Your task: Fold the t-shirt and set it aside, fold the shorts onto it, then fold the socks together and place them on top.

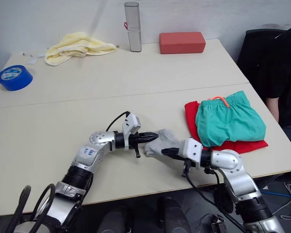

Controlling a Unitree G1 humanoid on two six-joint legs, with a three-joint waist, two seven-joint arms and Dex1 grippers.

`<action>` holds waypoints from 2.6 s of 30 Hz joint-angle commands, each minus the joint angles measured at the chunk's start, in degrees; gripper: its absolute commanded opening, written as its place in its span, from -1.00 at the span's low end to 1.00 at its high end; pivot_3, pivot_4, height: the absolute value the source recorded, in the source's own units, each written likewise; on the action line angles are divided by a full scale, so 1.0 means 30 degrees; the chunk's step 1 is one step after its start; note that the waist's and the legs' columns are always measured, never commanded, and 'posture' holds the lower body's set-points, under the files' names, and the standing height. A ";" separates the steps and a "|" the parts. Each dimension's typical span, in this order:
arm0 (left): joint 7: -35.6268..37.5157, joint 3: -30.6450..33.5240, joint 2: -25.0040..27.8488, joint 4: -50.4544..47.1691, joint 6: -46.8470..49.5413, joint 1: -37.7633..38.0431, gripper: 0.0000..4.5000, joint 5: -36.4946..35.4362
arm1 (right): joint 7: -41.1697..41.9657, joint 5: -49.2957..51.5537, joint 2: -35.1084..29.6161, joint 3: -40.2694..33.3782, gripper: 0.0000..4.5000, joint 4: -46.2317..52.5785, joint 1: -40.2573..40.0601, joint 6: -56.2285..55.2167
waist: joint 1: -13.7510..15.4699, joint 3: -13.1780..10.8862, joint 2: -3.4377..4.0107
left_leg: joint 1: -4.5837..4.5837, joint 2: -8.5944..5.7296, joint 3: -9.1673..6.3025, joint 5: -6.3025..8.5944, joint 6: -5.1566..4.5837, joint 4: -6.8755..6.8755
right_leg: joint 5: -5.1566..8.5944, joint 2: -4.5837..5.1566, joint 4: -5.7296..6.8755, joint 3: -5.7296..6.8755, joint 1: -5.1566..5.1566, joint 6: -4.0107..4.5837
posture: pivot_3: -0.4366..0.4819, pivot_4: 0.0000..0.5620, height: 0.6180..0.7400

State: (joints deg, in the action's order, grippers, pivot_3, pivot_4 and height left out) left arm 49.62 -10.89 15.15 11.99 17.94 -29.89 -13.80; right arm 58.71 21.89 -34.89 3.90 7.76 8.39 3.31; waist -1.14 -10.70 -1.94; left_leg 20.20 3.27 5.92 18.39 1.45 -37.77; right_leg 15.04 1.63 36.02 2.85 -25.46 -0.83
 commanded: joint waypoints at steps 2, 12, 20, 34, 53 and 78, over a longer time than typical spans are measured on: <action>0.1541 0.1826 0.1330 -0.1841 -0.1357 0.0489 -1.00 -0.1497 | -0.0850 0.5355 -0.1266 -0.3593 -0.62 0.2360 -0.0472 0.5476 | -0.0112 -0.0002 0.0005 | 0.0000 0.0019 0.0006 -0.0019 0.0038 0.0000 | -0.0009 -0.0005 -0.0002 -0.0003 0.0000 0.0017 | -0.05 -0.47 1.00; 0.3999 0.1314 0.2796 -0.1186 -0.3895 0.0482 -1.00 -0.0832 | -0.4779 1.2391 -0.4212 -0.4726 0.91 0.1459 0.0918 2.0526 | -0.0041 0.0003 0.0011 | 0.0015 0.0020 -0.0004 0.0018 -0.0055 -0.0002 | -0.0014 -0.0002 -0.0025 -0.0001 -0.0002 0.0043 | -0.05 -0.47 1.00; 0.3110 0.0179 0.2144 0.0031 -0.4770 0.0285 -1.00 0.0762 | -0.9848 1.3491 -0.0882 -0.6271 0.98 -0.2456 0.5142 2.6428 | -0.0120 0.0005 0.0010 | 0.0021 0.0034 0.0012 0.0016 -0.0049 -0.0001 | -0.0017 -0.0027 -0.0019 -0.0014 -0.0012 0.0035 | -0.05 -0.47 1.00; 0.2138 -0.0543 0.1495 0.1698 -0.5139 -0.0418 -1.00 0.2247 | -1.1992 1.3175 0.2439 -0.6594 0.98 -0.4926 0.7982 2.9729 | -0.0203 0.0017 0.0033 | 0.0037 0.0052 0.0028 0.0020 -0.0063 0.0005 | -0.0023 -0.0031 -0.0023 -0.0017 -0.0027 0.0025 | -0.05 -0.47 1.00; 0.2175 0.0087 0.2307 0.0849 -0.5070 0.0456 -1.00 0.1996 | -1.2514 1.1145 0.5473 -0.6484 0.29 -0.8201 1.0374 2.9381 | -0.0203 0.0040 0.0066 | 0.0026 0.0075 0.0039 0.0019 -0.0061 0.0006 | -0.0026 -0.0037 -0.0013 -0.0016 -0.0028 0.0030 | -0.05 -0.47 1.00; 0.3604 0.4338 0.3770 -0.7921 -0.0045 0.3528 -1.00 -0.6769 | -2.6080 2.8962 0.3457 -1.6660 -0.91 0.1811 0.3021 1.7923 | -0.0248 0.0027 0.0085 | 0.0140 0.0042 0.0066 0.0035 -0.0085 0.0044 | -0.0038 -0.0038 -0.0111 -0.0064 -0.0047 -0.0036 | -0.05 -0.47 1.00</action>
State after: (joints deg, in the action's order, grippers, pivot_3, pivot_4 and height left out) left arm 61.25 1.73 26.79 -9.59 17.74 -19.31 -32.75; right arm -17.29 105.97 -23.98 -44.41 9.78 17.66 62.16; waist -1.88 -10.62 -1.68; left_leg 20.57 3.39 6.17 18.48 1.22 -37.57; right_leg 14.99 1.50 35.67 2.60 -25.56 -1.05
